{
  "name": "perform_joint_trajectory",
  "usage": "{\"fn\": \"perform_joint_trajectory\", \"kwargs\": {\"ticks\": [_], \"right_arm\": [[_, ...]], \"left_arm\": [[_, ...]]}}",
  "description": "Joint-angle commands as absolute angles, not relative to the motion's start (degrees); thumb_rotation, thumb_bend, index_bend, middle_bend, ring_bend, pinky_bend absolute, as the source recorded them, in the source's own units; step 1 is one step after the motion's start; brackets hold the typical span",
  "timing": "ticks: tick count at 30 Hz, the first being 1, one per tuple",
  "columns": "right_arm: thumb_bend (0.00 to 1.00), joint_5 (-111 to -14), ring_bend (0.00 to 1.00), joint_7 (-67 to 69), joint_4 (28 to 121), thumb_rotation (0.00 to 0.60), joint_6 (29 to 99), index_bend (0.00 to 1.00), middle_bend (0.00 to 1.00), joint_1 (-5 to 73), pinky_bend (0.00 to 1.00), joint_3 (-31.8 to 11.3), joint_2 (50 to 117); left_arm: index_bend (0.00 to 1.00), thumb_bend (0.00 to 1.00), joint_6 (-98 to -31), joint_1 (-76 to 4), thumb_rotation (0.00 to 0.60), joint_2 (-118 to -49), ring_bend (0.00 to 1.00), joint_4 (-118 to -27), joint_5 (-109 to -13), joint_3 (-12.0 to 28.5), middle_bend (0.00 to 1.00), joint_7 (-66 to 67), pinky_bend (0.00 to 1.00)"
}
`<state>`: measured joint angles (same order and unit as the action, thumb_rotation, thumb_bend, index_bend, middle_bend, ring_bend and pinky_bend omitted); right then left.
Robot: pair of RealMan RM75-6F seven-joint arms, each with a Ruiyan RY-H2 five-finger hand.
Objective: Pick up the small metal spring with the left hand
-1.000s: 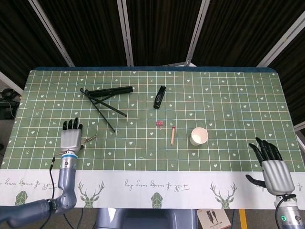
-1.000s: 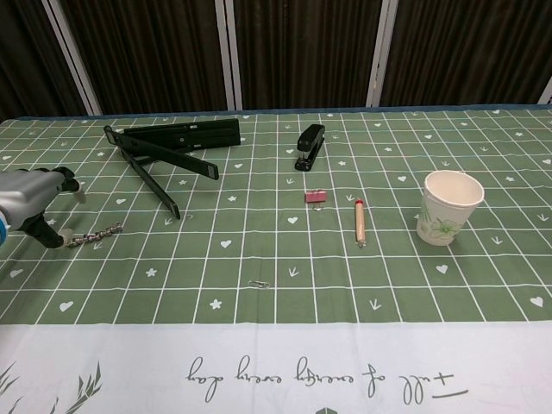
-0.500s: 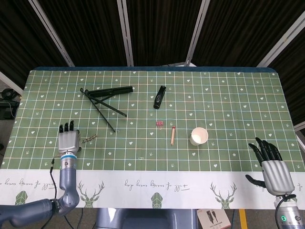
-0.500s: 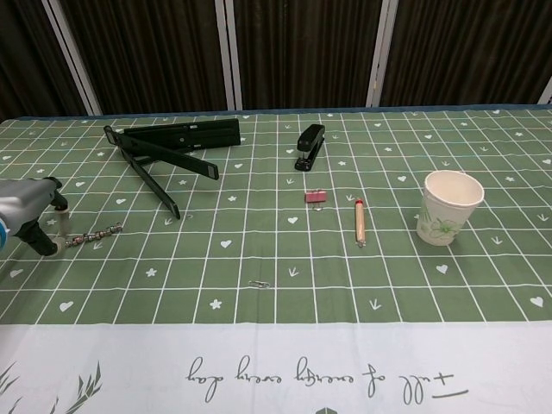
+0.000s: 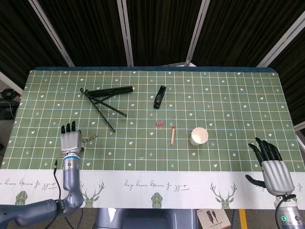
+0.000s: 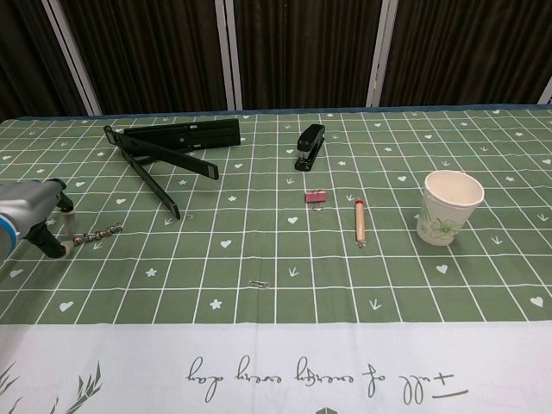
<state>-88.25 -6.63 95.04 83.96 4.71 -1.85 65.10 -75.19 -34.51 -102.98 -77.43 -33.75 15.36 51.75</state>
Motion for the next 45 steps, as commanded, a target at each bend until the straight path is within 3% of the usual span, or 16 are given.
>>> {"fn": "perform_joint_trajectory", "kwargs": {"ticks": [1, 14, 23, 32, 41, 45], "right_arm": [[0.06, -88.25, 0.00, -6.65, 95.08, 0.600, 83.96, 0.13, 0.00, 4.71, 0.09, -1.86, 65.11], [0.06, -88.16, 0.00, -6.61, 95.34, 0.600, 83.88, 0.14, 0.00, 4.66, 0.09, -1.80, 65.03], [0.06, -88.07, 0.00, -6.59, 95.33, 0.600, 83.92, 0.14, 0.00, 4.65, 0.09, -1.87, 65.03], [0.06, -87.93, 0.00, -6.75, 95.40, 0.600, 83.92, 0.14, 0.00, 4.62, 0.09, -1.92, 65.04], [0.06, -87.83, 0.00, -6.89, 95.51, 0.600, 83.89, 0.14, 0.00, 4.63, 0.09, -1.97, 65.05], [0.06, -87.63, 0.00, -6.80, 95.66, 0.600, 83.93, 0.14, 0.00, 4.59, 0.09, -2.06, 65.01]], "left_arm": [[0.47, 0.34, -75.23, -34.54, 0.600, -103.09, 0.00, -77.33, -33.64, 15.38, 0.00, 51.89, 0.00], [0.49, 0.34, -74.58, -34.83, 0.600, -104.53, 0.00, -75.27, -33.03, 15.66, 0.00, 51.93, 0.00], [0.55, 0.43, -74.65, -34.60, 0.600, -104.39, 0.00, -75.54, -33.75, 15.58, 0.00, 51.46, 0.00], [0.55, 0.44, -75.81, -34.60, 0.600, -101.94, 0.00, -78.46, -35.68, 15.10, 0.00, 52.42, 0.00], [0.56, 0.44, -78.24, -36.37, 0.600, -94.97, 0.00, -86.14, -42.33, 12.02, 0.00, 58.79, 0.00], [0.57, 0.44, -77.95, -37.79, 0.600, -91.51, 0.00, -88.09, -49.62, 7.45, 0.00, 62.54, 0.00]]}}
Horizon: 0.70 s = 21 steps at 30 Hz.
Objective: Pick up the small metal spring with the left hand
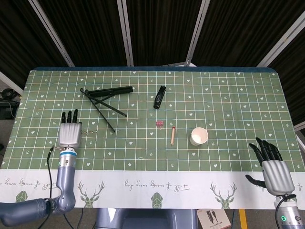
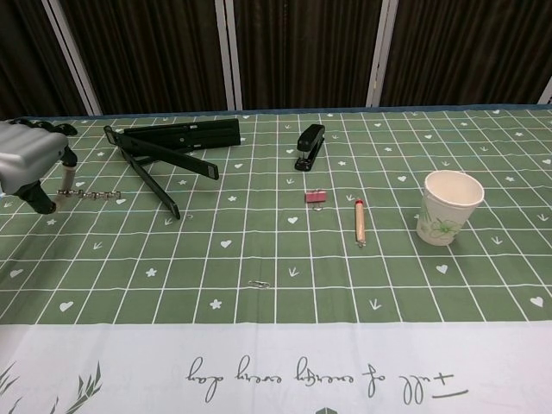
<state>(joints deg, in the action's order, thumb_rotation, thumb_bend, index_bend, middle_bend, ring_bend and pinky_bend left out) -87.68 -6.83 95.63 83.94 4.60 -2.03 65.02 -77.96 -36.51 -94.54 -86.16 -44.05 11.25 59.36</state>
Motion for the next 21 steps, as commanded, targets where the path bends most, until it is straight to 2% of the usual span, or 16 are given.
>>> {"fn": "perform_joint_trajectory", "kwargs": {"ticks": [1, 6, 8, 10, 14, 21], "right_arm": [[0.06, -87.62, 0.00, -6.80, 95.66, 0.600, 83.93, 0.14, 0.00, 4.59, 0.09, -2.06, 65.01], [0.06, -87.42, 0.00, -6.57, 95.75, 0.600, 83.74, 0.14, 0.00, 4.63, 0.09, -2.10, 64.99], [0.06, -87.12, 0.00, -6.22, 95.88, 0.600, 83.54, 0.14, 0.00, 4.68, 0.09, -2.20, 64.93], [0.06, -87.01, 0.00, -6.13, 95.94, 0.600, 83.50, 0.14, 0.00, 4.70, 0.09, -2.26, 64.87], [0.06, -86.85, 0.00, -6.03, 95.96, 0.600, 83.52, 0.14, 0.00, 4.68, 0.09, -2.33, 64.80], [0.06, -86.69, 0.00, -5.75, 95.94, 0.600, 83.41, 0.14, 0.00, 4.75, 0.09, -2.44, 64.76]], "left_arm": [[0.57, 0.44, -77.81, -37.97, 0.600, -91.13, 0.00, -88.16, -50.53, 6.84, 0.00, 63.00, 0.00], [0.57, 0.44, -76.52, -39.25, 0.600, -89.01, 0.00, -87.73, -57.46, 2.76, 0.00, 65.31, 0.00], [0.57, 0.44, -75.37, -40.59, 0.600, -88.02, 0.00, -86.02, -63.73, -0.65, 0.00, 67.45, 0.00], [0.57, 0.44, -74.90, -40.96, 0.600, -87.73, 0.00, -84.64, -66.85, -1.90, 0.00, 67.32, 0.00], [0.57, 0.44, -74.01, -41.74, 0.600, -87.82, 0.00, -82.02, -71.91, -3.18, 0.00, 67.40, 0.00], [0.57, 0.44, -71.91, -42.71, 0.600, -89.12, 0.00, -80.40, -74.54, -2.22, 0.00, 67.83, 0.00]]}}
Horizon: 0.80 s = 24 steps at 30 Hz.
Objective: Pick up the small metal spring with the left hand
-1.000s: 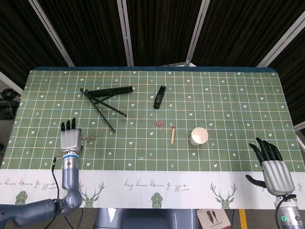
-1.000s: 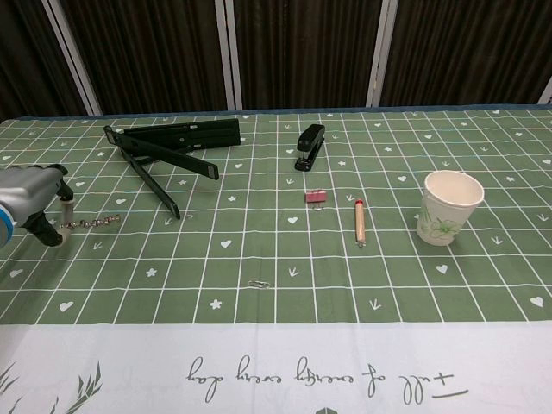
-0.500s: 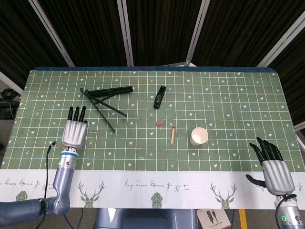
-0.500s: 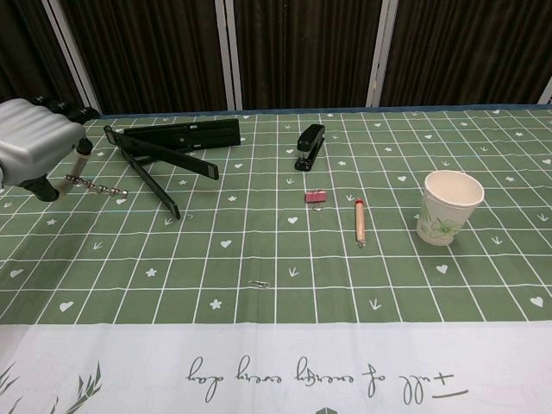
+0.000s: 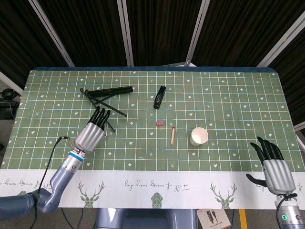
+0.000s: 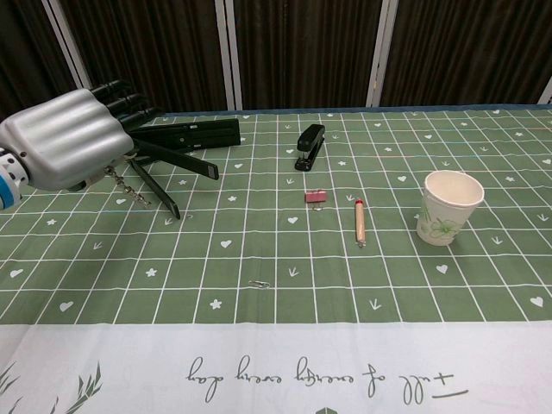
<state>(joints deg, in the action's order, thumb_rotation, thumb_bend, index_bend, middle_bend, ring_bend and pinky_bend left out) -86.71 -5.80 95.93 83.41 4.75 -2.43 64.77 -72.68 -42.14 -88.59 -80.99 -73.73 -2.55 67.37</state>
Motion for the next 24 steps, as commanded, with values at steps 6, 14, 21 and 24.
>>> {"fn": "perform_joint_trajectory", "kwargs": {"ticks": [6, 14, 21, 24], "right_arm": [[0.06, -86.58, 0.00, -5.56, 95.95, 0.600, 83.33, 0.14, 0.00, 4.74, 0.09, -2.43, 64.67], [0.06, -86.31, 0.00, -5.39, 96.09, 0.600, 83.06, 0.14, 0.00, 4.84, 0.09, -2.51, 64.67], [0.06, -85.89, 0.00, -5.21, 96.27, 0.600, 82.62, 0.14, 0.00, 4.85, 0.09, -2.43, 64.46], [0.06, -85.76, 0.00, -5.47, 96.54, 0.600, 82.34, 0.14, 0.00, 4.91, 0.09, -2.34, 64.33]], "left_arm": [[0.57, 0.44, -70.36, -44.44, 0.600, -90.32, 0.00, -77.57, -78.36, -1.86, 0.00, 68.60, 0.00], [0.57, 0.44, -68.82, -46.06, 0.600, -92.84, 0.00, -74.34, -81.92, -0.95, 0.00, 67.48, 0.00], [0.57, 0.44, -67.16, -49.01, 0.600, -95.07, 0.00, -71.21, -88.19, -1.04, 0.00, 67.36, 0.00], [0.57, 0.44, -66.52, -49.67, 0.600, -95.48, 0.00, -70.72, -89.79, -1.01, 0.00, 66.48, 0.00]]}}
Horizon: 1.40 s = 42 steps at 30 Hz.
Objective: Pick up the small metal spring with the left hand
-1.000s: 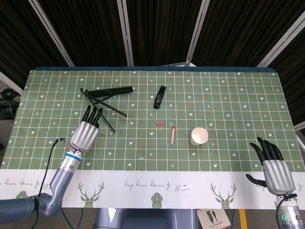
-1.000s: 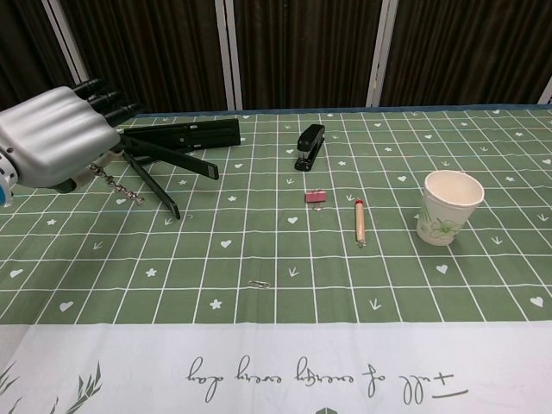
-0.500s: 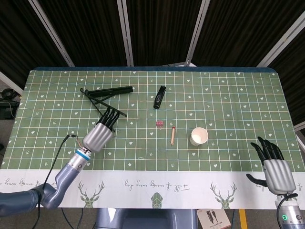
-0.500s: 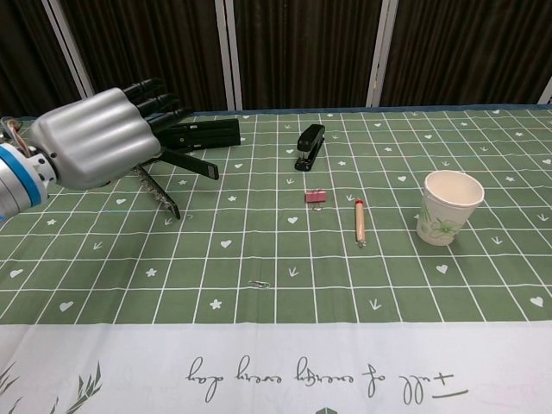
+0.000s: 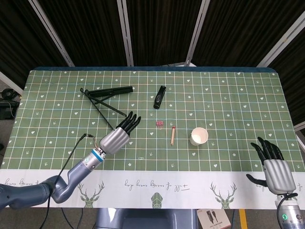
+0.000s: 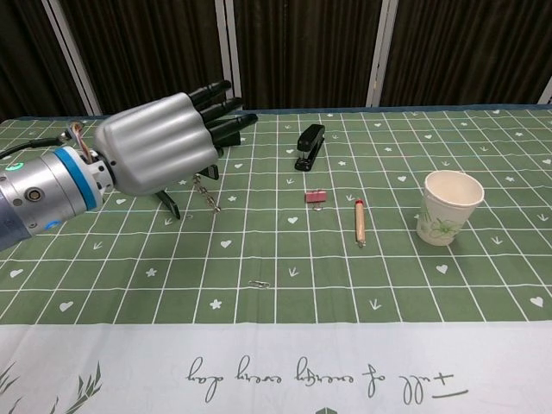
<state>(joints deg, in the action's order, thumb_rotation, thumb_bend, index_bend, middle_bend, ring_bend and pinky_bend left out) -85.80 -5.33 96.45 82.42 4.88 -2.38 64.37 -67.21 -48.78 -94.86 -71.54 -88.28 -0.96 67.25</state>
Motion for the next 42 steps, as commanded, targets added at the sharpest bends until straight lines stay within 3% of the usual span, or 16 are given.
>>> {"fn": "perform_joint_trajectory", "kwargs": {"ticks": [1, 22, 42], "right_arm": [[0.06, -85.80, 0.00, -5.68, 96.55, 0.600, 82.33, 0.14, 0.00, 4.92, 0.09, -2.32, 64.32], [0.06, -84.47, 0.00, -5.97, 96.84, 0.600, 81.90, 0.14, 0.00, 4.76, 0.09, -2.50, 63.69], [0.06, -84.74, 0.00, -6.24, 97.04, 0.600, 81.98, 0.14, 0.00, 4.74, 0.09, -2.38, 63.74]], "left_arm": [[0.57, 0.44, -66.24, -49.92, 0.600, -95.72, 0.00, -70.64, -90.22, -0.93, 0.00, 66.26, 0.00], [0.57, 0.44, -62.27, -50.92, 0.600, -101.34, 0.00, -68.35, -94.47, -0.82, 0.00, 65.05, 0.00], [0.57, 0.44, -61.63, -48.81, 0.600, -100.65, 0.00, -69.59, -95.44, -0.64, 0.00, 65.59, 0.00]]}}
